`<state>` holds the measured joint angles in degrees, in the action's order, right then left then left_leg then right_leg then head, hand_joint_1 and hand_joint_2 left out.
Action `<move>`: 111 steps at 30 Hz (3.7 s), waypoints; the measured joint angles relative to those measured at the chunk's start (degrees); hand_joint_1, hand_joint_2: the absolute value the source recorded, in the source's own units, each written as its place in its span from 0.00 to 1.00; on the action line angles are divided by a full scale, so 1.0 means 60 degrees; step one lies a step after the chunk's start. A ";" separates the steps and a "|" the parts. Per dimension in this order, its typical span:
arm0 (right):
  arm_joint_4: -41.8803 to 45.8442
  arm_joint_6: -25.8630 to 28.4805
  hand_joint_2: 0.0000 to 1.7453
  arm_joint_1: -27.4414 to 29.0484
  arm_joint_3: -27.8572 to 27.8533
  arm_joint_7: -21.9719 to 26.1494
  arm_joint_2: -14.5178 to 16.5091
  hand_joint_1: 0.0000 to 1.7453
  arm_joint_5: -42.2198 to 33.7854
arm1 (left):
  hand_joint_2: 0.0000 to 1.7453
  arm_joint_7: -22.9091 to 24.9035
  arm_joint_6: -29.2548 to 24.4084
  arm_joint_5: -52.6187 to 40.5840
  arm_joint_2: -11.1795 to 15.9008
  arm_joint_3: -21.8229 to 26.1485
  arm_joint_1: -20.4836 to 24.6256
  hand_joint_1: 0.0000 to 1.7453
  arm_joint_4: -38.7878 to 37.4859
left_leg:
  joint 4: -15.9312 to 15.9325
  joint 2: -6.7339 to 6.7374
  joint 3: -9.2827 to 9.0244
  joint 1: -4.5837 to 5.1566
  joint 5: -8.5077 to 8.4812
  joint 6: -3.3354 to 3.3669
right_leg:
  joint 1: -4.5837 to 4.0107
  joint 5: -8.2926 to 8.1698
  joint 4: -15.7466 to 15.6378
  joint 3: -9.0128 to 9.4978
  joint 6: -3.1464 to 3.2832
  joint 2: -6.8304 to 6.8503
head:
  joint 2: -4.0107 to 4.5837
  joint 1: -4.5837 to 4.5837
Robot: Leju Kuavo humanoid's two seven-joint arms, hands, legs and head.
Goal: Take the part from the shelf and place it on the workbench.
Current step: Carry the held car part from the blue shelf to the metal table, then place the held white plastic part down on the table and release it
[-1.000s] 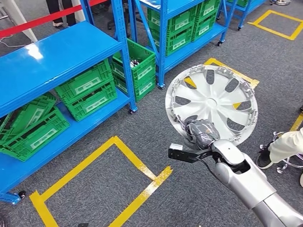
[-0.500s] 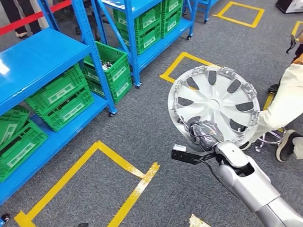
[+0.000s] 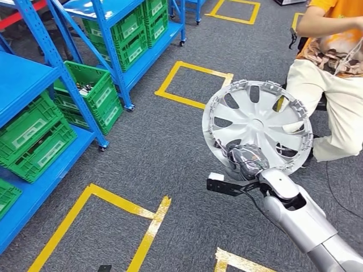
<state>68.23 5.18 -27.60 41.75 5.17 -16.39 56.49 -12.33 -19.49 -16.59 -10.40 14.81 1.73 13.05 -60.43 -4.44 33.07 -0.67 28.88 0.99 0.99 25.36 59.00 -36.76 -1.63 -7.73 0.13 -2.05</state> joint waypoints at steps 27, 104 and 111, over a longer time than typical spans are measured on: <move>-0.0294 -0.0251 1.00 -0.0547 0.0109 0.0277 0.0488 1.00 -0.0298 | 1.00 0.0162 0.0005 -0.0030 -0.0163 0.0073 0.0212 0.00 0.0010 | -0.1113 0.0412 0.0484 0.0077 0.0247 0.0003 | -0.0171 -0.0027 -0.0049 0.0112 0.0284 0.0438 | 0.0000 -0.0038; 0.1775 0.3119 1.00 0.0587 -0.1300 0.1176 0.0152 1.00 -0.0271 | 1.00 0.0765 0.0008 -0.0442 0.0078 0.0577 0.0418 0.00 -0.0008 | 0.0412 0.0981 -0.0096 -0.0066 -0.0275 0.0110 | 0.0146 0.0406 0.1207 -0.0537 -0.0467 0.1359 | 0.0000 -0.0200; 0.2108 0.3425 1.00 0.0682 -0.1433 0.1175 0.0186 1.00 0.0064 | 1.00 0.0729 -0.0019 -0.0259 0.0095 0.0795 0.0461 0.00 -0.0008 | 0.0446 0.1093 -0.0180 -0.0021 -0.0216 -0.0147 | 0.0084 0.0137 -0.0156 0.0334 -0.0123 0.1376 | 0.0000 -0.0133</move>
<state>80.88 25.73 -23.51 33.15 12.22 -15.27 56.88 -7.95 -19.61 -18.14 -9.84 19.58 4.49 13.00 -57.75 2.13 31.99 -0.79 27.58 0.11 1.50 26.18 58.06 -34.76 -2.36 0.53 0.13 -2.85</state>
